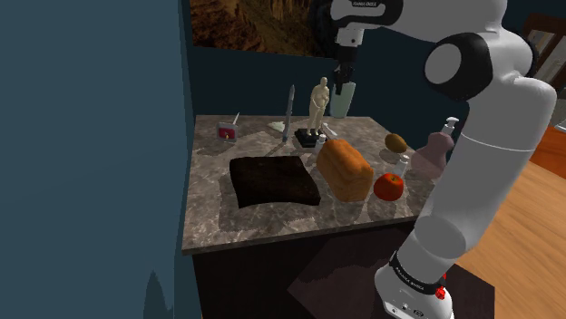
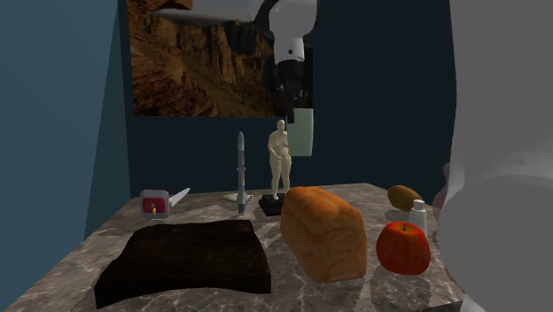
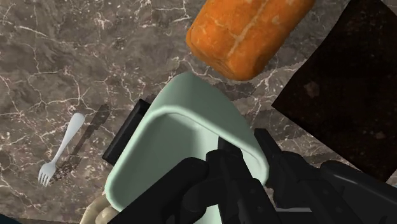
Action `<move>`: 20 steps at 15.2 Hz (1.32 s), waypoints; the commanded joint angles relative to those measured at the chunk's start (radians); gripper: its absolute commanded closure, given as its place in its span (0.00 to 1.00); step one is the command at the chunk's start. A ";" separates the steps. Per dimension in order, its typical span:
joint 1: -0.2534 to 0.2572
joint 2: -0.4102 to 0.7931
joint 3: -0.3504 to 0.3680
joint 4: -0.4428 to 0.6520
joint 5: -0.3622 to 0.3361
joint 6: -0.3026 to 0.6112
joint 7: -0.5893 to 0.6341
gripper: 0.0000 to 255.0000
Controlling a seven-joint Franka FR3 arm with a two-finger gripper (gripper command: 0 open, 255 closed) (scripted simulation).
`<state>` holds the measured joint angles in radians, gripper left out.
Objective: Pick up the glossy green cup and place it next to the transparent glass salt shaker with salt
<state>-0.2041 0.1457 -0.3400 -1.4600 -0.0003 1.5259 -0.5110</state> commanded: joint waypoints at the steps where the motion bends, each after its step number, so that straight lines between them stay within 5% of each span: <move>1: -0.018 -0.035 -0.016 -0.041 -0.012 0.010 -0.036 1.00; 10: -0.110 -0.133 -0.102 -0.160 -0.057 0.046 -0.214 1.00; 20: -0.227 -0.139 -0.220 -0.169 -0.071 0.065 -0.446 1.00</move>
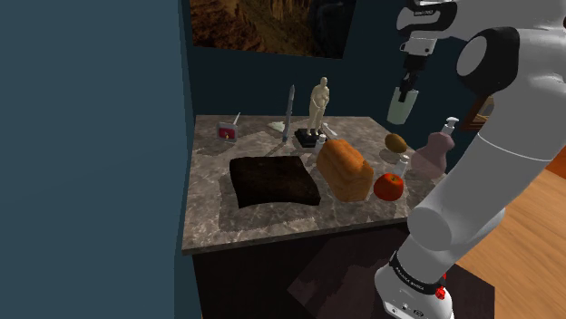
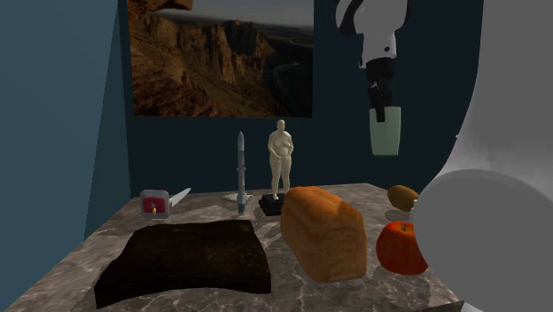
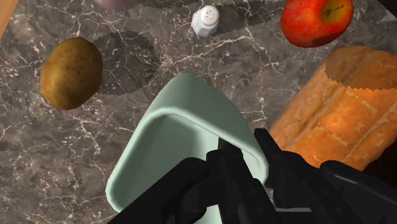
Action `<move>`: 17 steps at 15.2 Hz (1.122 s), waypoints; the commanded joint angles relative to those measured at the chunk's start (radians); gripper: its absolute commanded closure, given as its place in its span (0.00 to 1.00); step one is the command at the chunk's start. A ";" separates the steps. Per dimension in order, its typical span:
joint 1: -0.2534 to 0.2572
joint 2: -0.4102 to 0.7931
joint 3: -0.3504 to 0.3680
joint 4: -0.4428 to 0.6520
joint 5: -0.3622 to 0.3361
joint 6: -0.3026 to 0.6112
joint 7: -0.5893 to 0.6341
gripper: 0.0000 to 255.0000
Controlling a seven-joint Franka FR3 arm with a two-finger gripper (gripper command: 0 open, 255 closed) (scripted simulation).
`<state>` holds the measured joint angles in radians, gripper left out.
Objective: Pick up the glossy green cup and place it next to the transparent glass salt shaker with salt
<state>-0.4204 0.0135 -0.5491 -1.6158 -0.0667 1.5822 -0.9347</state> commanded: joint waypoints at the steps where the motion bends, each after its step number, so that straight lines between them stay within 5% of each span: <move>1: -0.010 -0.010 -0.010 -0.030 -0.006 0.023 -0.021 1.00; 17: -0.010 -0.018 -0.010 -0.253 -0.012 0.239 -0.003 1.00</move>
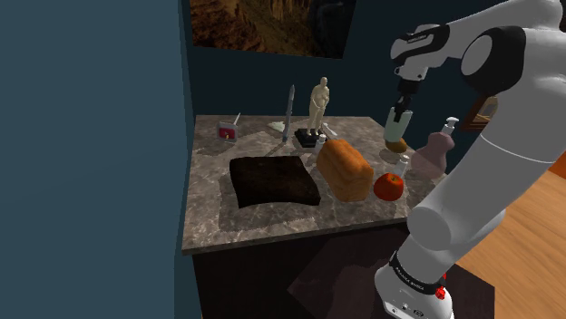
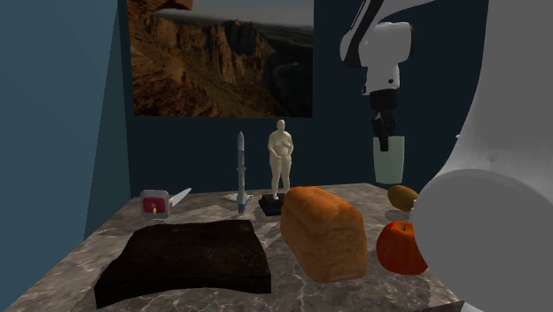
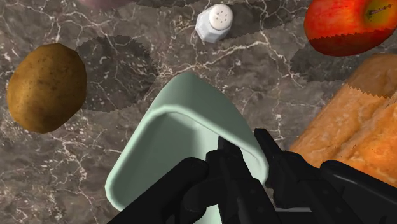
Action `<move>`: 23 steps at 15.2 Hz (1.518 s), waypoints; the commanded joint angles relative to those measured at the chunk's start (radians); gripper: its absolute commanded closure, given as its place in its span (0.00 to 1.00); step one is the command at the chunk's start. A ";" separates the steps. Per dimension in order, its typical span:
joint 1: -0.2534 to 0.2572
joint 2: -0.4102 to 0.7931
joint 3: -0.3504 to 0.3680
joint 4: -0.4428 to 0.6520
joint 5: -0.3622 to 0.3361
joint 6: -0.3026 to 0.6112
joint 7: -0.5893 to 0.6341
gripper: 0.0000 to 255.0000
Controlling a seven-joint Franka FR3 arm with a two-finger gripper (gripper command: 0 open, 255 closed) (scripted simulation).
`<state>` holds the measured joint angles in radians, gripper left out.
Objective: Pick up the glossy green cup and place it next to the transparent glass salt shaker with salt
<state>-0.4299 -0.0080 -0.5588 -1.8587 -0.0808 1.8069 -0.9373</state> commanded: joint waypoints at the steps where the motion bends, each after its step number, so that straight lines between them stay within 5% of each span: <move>1: -0.001 0.005 -0.001 -0.022 0.002 0.028 -0.001 1.00; 23: -0.013 0.103 -0.005 -0.221 0.052 0.311 -0.023 1.00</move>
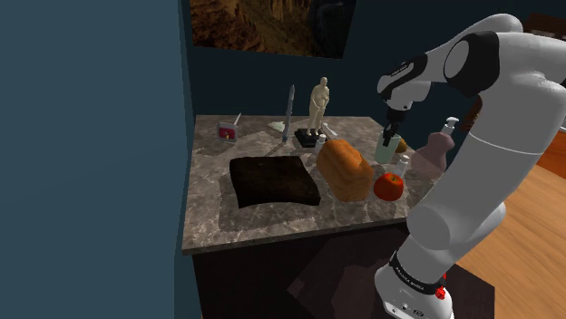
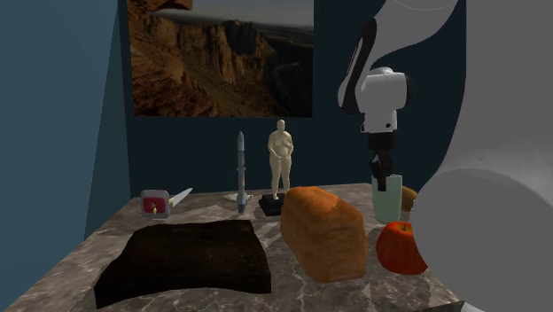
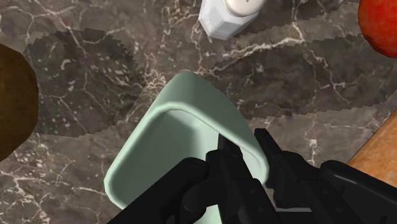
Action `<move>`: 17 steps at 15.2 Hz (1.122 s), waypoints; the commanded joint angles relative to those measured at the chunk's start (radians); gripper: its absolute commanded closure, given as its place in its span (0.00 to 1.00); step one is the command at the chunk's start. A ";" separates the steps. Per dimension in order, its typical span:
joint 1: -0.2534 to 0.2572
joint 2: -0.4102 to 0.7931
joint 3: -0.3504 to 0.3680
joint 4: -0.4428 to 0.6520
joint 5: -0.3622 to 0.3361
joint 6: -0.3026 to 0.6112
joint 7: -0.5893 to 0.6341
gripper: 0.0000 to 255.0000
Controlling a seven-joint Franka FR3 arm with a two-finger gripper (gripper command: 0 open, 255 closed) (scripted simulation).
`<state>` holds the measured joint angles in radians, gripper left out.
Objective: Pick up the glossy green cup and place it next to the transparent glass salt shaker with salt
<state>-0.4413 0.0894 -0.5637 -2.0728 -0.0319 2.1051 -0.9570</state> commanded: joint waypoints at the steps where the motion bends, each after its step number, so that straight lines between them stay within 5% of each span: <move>1: -0.002 0.006 0.000 -0.007 0.003 0.013 -0.003 1.00; 8: -0.002 0.006 0.000 -0.007 0.003 0.013 -0.003 1.00; 9: -0.002 0.006 0.000 -0.007 0.003 0.013 -0.003 0.00; 14: -0.002 0.006 0.000 -0.007 0.003 0.013 -0.003 0.00; 17: 0.007 -0.034 0.001 0.056 -0.019 -0.085 0.013 0.00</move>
<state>-0.4361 0.0651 -0.5626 -2.0417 -0.0449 2.0547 -0.9465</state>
